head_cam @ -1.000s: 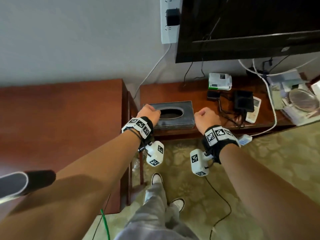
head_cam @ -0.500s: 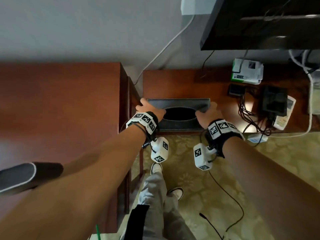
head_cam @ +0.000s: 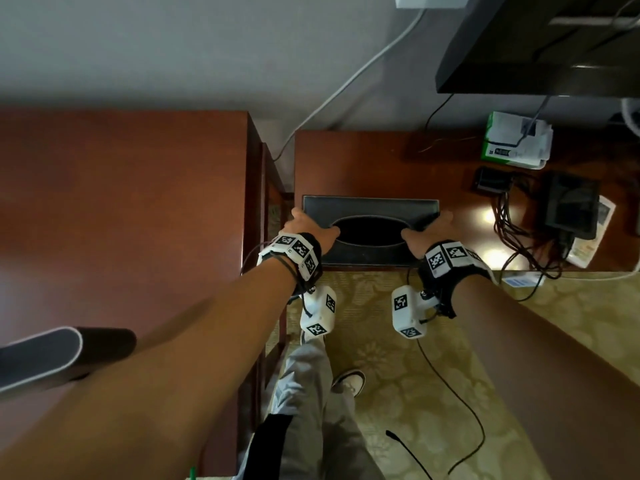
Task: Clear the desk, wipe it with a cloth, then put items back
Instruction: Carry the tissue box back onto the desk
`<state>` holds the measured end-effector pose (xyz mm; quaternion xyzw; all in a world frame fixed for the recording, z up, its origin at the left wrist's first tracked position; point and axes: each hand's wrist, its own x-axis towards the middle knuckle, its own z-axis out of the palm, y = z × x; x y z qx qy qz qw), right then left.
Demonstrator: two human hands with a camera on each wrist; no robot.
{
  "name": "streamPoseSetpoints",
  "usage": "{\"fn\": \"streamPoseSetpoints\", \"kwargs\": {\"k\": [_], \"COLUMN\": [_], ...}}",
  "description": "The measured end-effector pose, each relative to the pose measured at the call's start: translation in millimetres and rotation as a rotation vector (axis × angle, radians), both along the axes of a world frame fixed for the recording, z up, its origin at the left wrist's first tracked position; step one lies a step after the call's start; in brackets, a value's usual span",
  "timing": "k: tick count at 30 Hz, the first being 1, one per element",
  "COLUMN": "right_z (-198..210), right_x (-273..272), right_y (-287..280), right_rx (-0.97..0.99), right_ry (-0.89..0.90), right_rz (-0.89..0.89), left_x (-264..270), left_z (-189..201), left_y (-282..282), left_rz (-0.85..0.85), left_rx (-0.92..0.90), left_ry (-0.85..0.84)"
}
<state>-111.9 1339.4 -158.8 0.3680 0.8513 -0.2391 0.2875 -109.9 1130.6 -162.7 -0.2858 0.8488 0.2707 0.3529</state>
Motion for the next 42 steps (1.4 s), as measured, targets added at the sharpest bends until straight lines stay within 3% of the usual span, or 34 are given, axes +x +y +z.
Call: {"fn": "streamPoseSetpoints", "kwargs": {"k": [9, 17, 25, 37, 42], "right_z": [34.2, 102.3, 163.0, 211.1, 219.3], "right_x": [17.6, 58.1, 115.5, 150.0, 148.6], "right_y": [-7.2, -17.5, -46.0, -157.7, -227.3], "right_rx": [0.066, 0.132, 0.067, 0.006, -0.015], "right_ry": [0.093, 0.242, 0.357, 0.414, 0.431], "right_rz": [0.071, 0.202, 0.318, 0.542, 0.662], "left_x": [18.0, 54.9, 122.1, 194.0, 197.8], "left_z": [29.2, 95.2, 159.2, 219.7, 223.1], "left_y": [-11.8, -30.7, -69.6, -179.8, -250.6], "left_rz": [-0.027, -0.045, 0.032, 0.125, 0.165], "left_rx": [-0.020, -0.048, -0.096, -0.184, -0.187], "left_ry": [0.059, 0.157, 0.269, 0.330, 0.341]}}
